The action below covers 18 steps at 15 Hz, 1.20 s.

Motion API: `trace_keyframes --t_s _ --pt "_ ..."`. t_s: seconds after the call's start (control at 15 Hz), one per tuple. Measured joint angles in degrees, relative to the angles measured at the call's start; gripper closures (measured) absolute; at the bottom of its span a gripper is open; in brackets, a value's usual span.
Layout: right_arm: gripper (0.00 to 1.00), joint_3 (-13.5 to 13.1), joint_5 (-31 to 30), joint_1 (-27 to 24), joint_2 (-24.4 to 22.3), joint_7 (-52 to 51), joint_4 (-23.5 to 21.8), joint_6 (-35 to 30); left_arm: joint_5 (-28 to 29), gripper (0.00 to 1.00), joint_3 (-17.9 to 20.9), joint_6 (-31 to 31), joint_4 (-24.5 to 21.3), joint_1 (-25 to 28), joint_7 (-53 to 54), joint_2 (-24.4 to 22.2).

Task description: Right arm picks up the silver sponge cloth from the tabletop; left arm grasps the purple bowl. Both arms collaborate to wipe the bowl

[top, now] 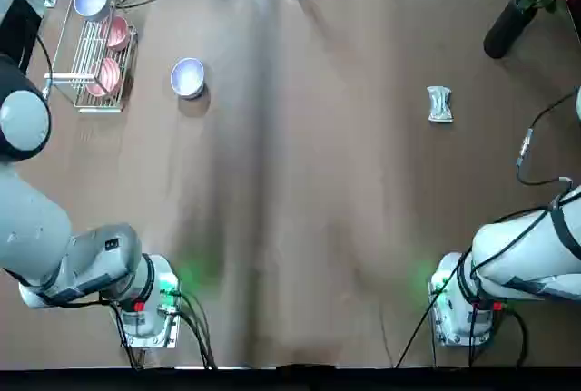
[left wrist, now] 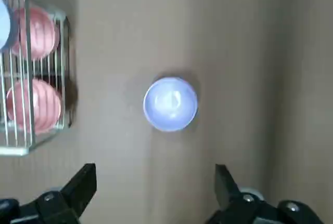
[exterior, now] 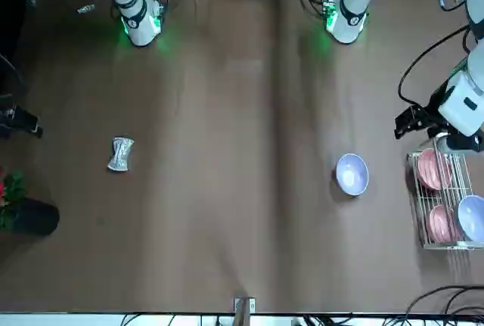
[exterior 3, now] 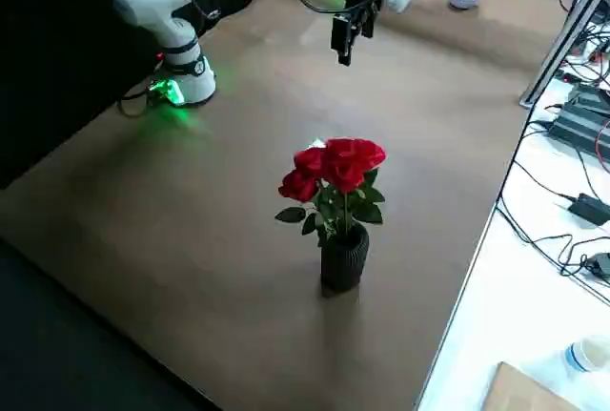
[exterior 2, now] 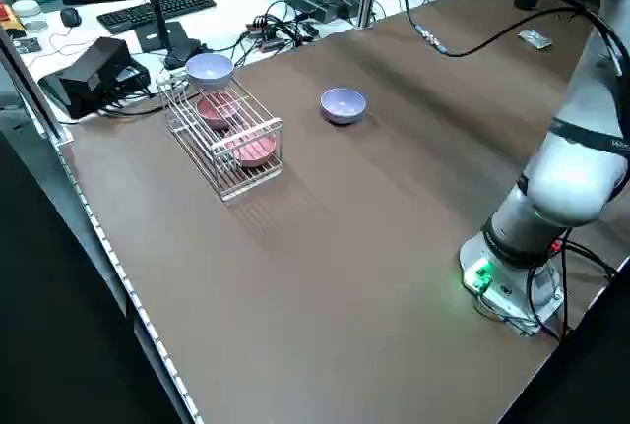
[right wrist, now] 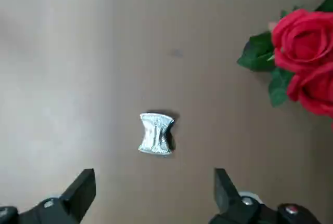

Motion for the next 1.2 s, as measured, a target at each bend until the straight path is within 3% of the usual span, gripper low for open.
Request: trace_keyframes --t_s 0.33,0.4,0.53,0.67,1.0,1.2 --pt "0.00 0.1 0.3 0.2 0.4 0.0 -1.4 0.0 0.0 0.00 0.1 0.0 -4.0 2.8 0.0 2.0" --pt "0.00 0.1 0.4 0.2 2.4 0.0 -1.8 0.9 0.0 0.00 0.1 4.1 -5.9 3.3 0.0 5.6" --pt "0.00 0.1 0.4 0.2 4.5 0.0 -2.3 2.5 0.0 0.00 0.1 8.4 -8.1 3.2 0.0 7.4" --pt "0.00 0.1 0.4 0.2 7.1 0.0 -3.9 3.6 0.1 0.00 0.1 16.6 -13.2 3.2 0.0 8.3" --pt "0.00 0.1 0.5 0.8 10.4 1.4 -15.3 14.6 2.6 0.00 0.2 41.4 -29.2 4.1 0.0 10.0" --pt "0.00 0.2 0.6 1.5 12.3 2.5 -19.6 17.0 7.8 0.00 0.3 47.7 -33.2 6.1 0.2 13.5"
